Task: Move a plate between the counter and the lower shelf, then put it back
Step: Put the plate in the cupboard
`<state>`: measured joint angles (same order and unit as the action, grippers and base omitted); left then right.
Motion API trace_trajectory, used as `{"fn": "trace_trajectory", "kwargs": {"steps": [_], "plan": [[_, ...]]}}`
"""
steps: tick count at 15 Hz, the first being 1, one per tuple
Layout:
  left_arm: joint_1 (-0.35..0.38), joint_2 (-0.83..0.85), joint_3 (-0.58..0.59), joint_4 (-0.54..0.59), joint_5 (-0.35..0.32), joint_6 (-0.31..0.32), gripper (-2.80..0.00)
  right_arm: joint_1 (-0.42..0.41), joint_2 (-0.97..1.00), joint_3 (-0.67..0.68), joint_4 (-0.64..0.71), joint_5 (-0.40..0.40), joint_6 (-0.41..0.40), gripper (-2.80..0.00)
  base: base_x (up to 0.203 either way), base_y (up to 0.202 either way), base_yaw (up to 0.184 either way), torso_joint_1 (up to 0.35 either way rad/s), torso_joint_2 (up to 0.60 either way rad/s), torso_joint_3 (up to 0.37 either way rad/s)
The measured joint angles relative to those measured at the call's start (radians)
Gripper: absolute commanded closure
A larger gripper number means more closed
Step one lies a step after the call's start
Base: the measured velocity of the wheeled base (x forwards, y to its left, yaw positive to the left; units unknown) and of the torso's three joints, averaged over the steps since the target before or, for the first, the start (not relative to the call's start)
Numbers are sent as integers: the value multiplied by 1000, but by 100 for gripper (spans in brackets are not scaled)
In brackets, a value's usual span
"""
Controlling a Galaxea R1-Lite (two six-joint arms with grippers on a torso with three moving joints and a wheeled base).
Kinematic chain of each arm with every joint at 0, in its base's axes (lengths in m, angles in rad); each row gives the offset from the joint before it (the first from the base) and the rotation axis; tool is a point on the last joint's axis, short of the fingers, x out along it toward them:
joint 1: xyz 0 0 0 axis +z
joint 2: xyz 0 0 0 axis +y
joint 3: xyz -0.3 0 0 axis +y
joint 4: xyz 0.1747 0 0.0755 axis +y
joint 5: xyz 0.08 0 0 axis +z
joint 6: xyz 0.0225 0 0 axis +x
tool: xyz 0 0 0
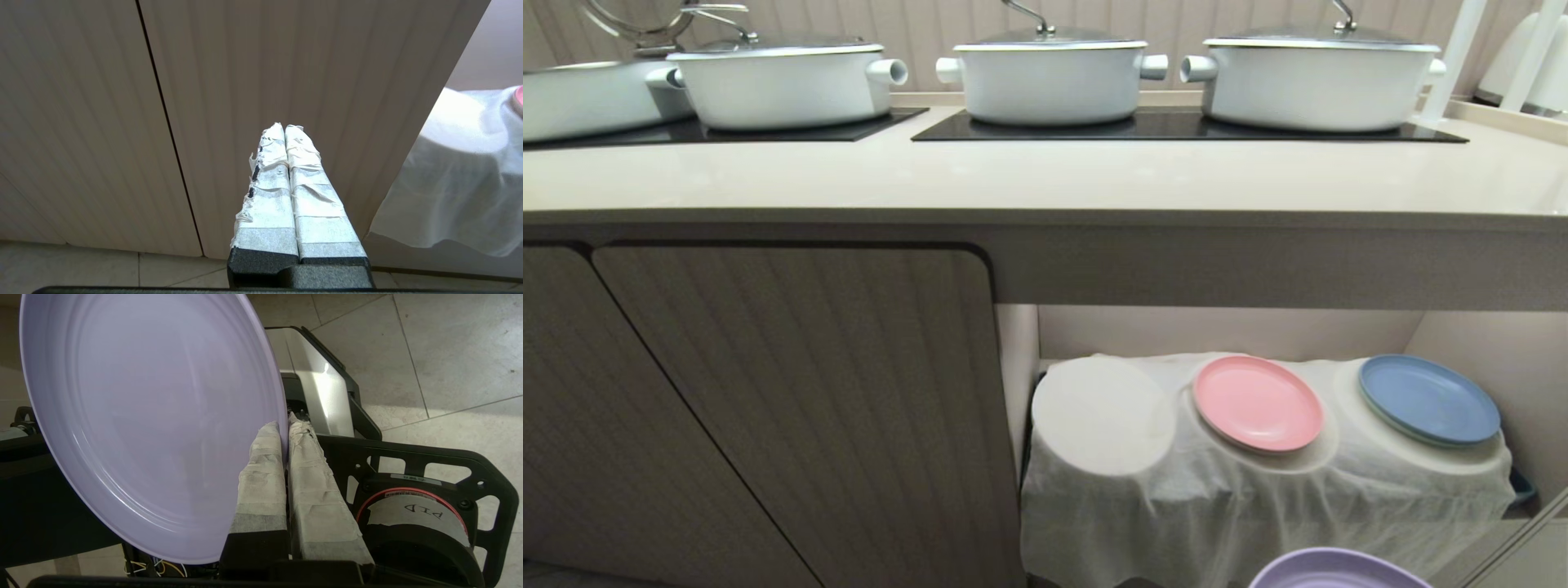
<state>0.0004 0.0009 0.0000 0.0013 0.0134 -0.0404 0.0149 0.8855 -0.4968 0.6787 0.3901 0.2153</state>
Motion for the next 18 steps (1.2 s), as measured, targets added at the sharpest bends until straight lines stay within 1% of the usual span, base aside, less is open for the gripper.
{"fn": "trace_trajectory", "kwargs": {"steps": [4, 6, 18], "plan": [[0, 0, 0, -1, 0, 0, 0, 0, 0, 3, 0, 0, 0, 0, 0, 0, 0, -135, 447, 317], [0, 0, 0, -1, 0, 0, 0, 0, 0, 6, 0, 0, 0, 0, 0, 0, 0, -62, 255, 182], [0, 0, 0, 0, 0, 0, 0, 0, 1, 1, -13, -4, -2, 0, 0, 0, 0, -3, 18, 13]]}}
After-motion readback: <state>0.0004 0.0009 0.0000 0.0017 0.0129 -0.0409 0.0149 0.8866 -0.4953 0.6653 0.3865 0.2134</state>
